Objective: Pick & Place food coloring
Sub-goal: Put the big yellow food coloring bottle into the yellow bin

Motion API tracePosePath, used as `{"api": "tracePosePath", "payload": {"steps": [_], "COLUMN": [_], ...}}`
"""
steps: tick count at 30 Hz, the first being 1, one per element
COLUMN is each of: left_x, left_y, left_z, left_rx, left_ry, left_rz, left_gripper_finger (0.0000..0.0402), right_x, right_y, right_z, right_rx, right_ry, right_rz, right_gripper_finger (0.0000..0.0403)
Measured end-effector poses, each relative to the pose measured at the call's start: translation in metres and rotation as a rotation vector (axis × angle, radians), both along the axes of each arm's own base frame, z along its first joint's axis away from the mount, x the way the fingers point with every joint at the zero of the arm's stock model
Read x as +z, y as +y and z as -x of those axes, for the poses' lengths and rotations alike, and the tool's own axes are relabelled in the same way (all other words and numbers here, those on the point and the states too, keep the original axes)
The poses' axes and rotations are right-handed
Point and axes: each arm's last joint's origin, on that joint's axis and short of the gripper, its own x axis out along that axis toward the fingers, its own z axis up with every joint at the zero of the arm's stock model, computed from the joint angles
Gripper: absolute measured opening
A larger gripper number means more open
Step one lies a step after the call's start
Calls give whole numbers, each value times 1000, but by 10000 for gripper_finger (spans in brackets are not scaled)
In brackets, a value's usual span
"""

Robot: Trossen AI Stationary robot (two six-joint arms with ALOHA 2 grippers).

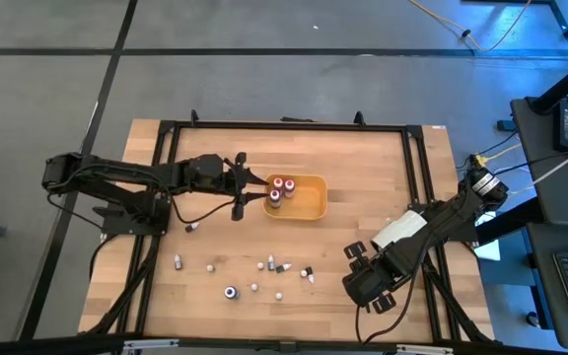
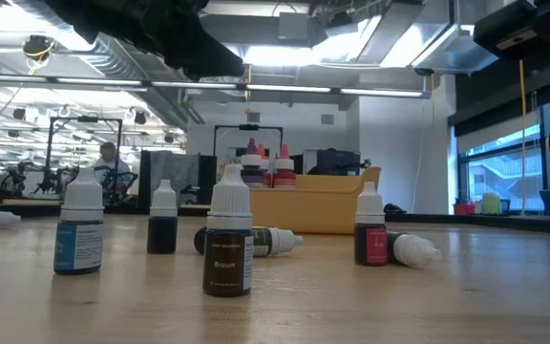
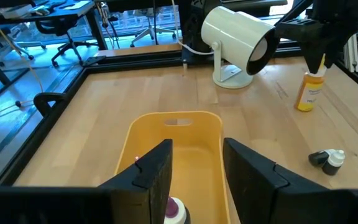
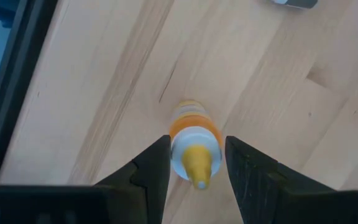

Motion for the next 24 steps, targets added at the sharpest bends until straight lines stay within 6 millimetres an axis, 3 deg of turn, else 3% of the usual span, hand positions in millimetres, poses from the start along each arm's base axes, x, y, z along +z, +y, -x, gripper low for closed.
{"api": "tracePosePath", "payload": {"steps": [10,24], "left_x": [0,-1], "left_y": [0,0], "left_z": [0,0], "left_rx": [0,0], "left_ry": [5,5], "left_rz": [1,0], "left_gripper_finger": [138,141], "right_x": [-15,-11], "right_y": [4,3], "right_z": [-4,-4], "right_rx": [3,-37], "right_ry": [43,33], "right_rz": [35,18], "right_gripper_finger": [155,155]}}
